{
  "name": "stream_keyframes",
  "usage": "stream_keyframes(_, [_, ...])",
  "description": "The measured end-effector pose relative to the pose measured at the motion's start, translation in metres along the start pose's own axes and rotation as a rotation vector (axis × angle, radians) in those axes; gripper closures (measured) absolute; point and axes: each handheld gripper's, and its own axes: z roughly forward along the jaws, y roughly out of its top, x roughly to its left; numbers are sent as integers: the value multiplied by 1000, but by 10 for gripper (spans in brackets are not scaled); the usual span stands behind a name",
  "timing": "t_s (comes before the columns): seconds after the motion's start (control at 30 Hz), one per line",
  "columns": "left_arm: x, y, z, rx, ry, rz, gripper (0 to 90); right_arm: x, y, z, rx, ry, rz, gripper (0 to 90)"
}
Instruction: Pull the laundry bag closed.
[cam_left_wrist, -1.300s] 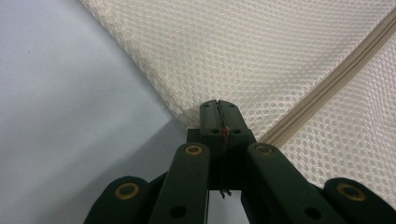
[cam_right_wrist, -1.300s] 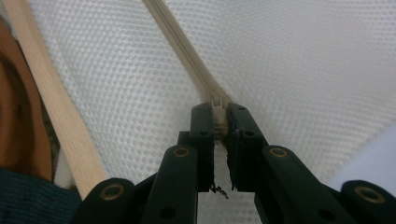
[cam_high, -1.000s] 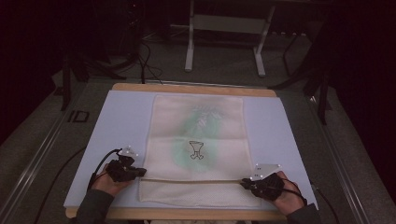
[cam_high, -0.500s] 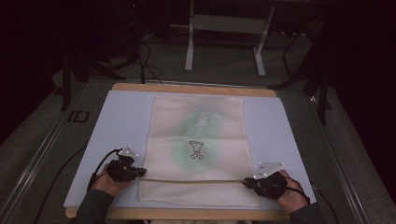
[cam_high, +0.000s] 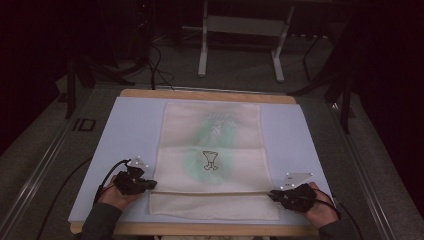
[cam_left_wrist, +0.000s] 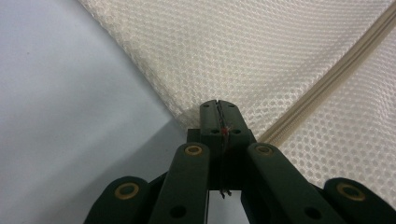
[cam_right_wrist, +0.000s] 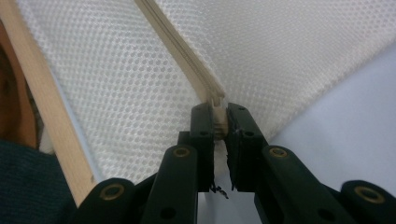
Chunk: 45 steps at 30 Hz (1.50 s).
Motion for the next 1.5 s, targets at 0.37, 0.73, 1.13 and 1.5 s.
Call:
stream_keyframes(0.37, [0, 0, 1, -2, -3, 0, 899, -5, -1, -1, -8, -9, 9, 823])
stream_keyframes(0.73, [-3, 2, 1, 4, 10, 32, 897, -9, -7, -4, -83, 18, 68, 705])
stream_keyframes(1.13, [-8, 4, 1, -11, 23, 68, 884, -22, -14, 0, -115, -104, 218, 577])
stream_keyframes(1.5, [-7, 4, -1, -53, 58, 62, 856, -28, -19, 5, -151, -135, 277, 520])
